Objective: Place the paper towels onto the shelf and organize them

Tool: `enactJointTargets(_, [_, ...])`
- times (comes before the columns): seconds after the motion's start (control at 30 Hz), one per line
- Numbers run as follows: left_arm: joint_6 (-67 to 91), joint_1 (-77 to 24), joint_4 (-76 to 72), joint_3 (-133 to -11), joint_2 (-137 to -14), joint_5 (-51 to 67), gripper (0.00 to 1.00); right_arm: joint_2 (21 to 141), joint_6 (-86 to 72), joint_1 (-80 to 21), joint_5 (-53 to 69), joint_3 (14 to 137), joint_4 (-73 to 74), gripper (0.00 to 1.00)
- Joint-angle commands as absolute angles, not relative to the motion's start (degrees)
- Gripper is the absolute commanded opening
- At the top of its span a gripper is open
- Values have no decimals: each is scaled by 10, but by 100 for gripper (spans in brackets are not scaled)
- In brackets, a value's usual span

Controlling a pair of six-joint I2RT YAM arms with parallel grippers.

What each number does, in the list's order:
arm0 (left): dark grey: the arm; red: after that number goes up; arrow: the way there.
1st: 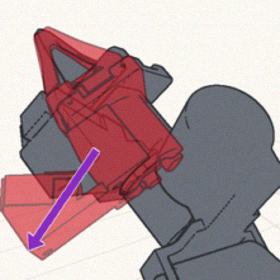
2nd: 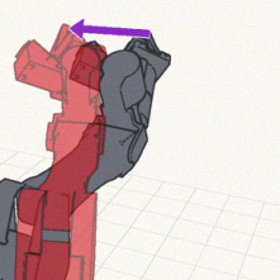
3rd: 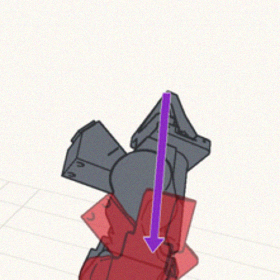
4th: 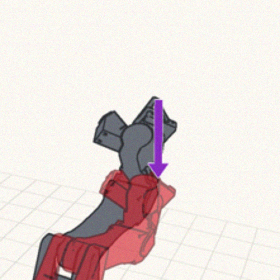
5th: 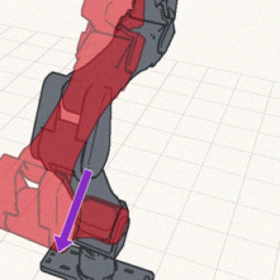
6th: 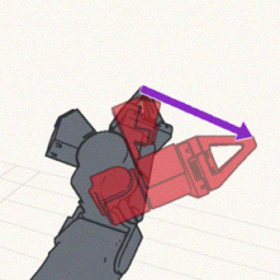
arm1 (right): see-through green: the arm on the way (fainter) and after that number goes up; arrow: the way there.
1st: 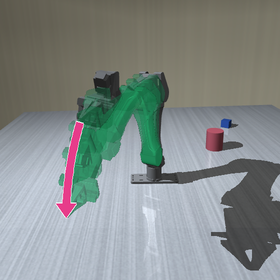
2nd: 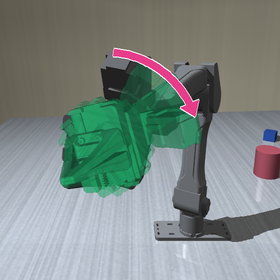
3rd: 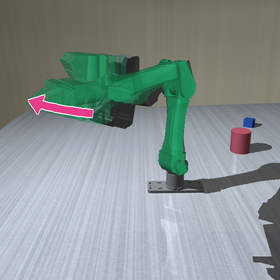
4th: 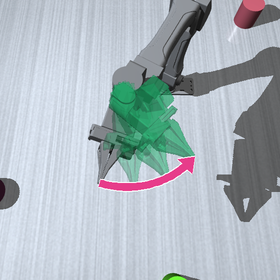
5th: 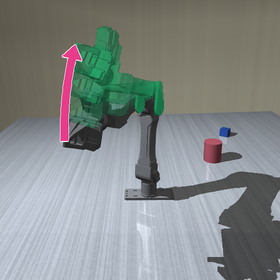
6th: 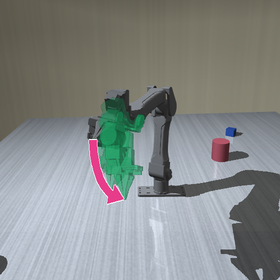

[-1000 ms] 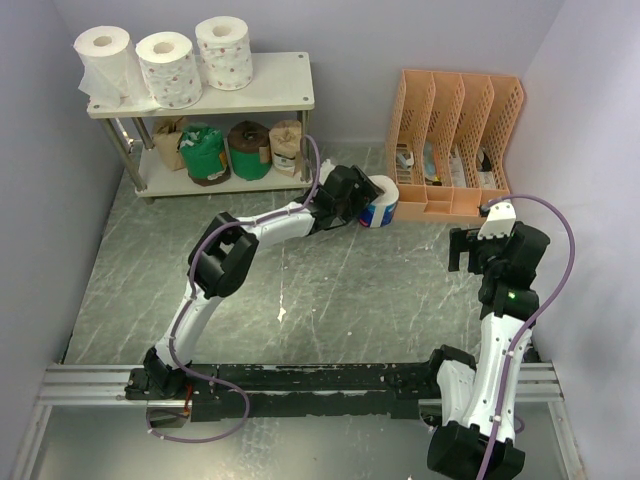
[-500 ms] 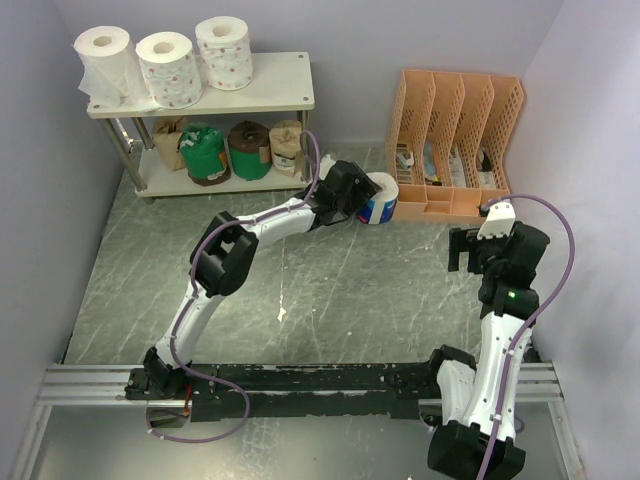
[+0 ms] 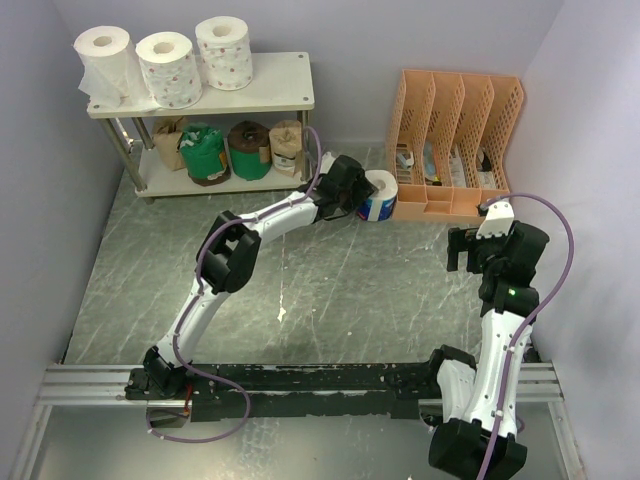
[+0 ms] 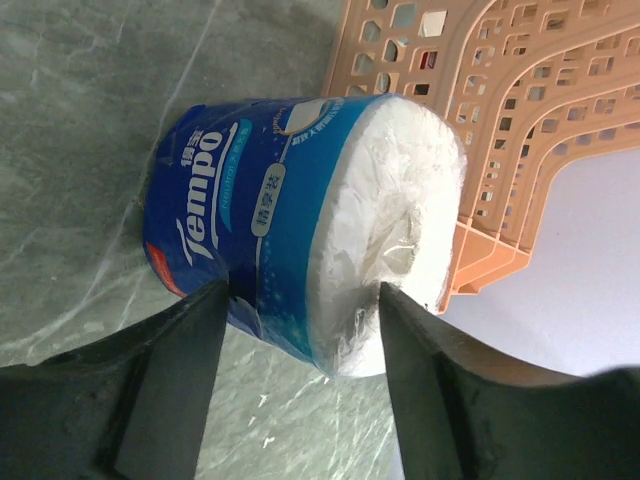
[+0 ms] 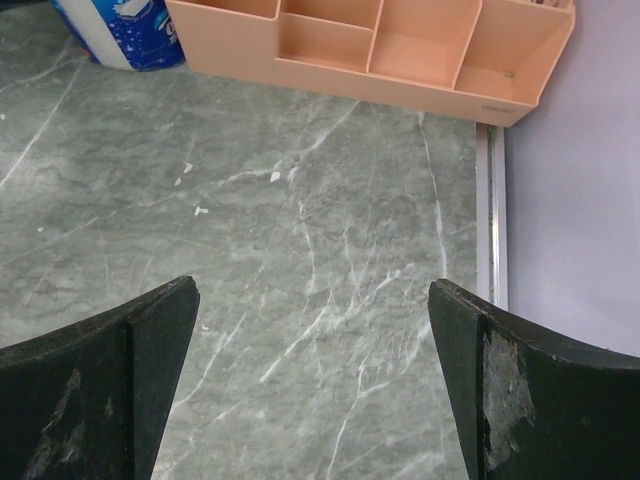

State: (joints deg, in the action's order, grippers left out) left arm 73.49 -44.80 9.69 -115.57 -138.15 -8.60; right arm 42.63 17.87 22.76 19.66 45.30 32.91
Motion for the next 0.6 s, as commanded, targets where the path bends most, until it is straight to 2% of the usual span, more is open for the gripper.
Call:
enactJointTargets(0.0, [729,-450,150,-1197,-1392,-99,68,427,186,227,205,449,329,100])
enactJointTargets(0.23, [716,-448,143,-1211,-1399,-82,34,427,186,227,206,450,330,100])
enactJointTargets(0.3, [716,-447,138,-1214,-1404,-73,32,424,186,227,206,450,330,100])
enactJointTargets(0.4, [710,-447,132,-1223,-1413,-61,38,423,186,227,207,450,330,100])
enactJointTargets(0.47, [707,-447,130,-1226,-1416,-55,35,422,186,227,207,450,330,100])
enactJointTargets(0.5, [706,-447,126,-1223,-1416,-53,25,422,186,227,207,450,329,100])
enactJointTargets(0.53, [705,-447,123,-1220,-1415,-53,10,422,186,227,207,450,330,100])
enactJointTargets(0.57, [703,-447,122,-1218,-1414,-52,7,421,186,227,207,450,330,100])
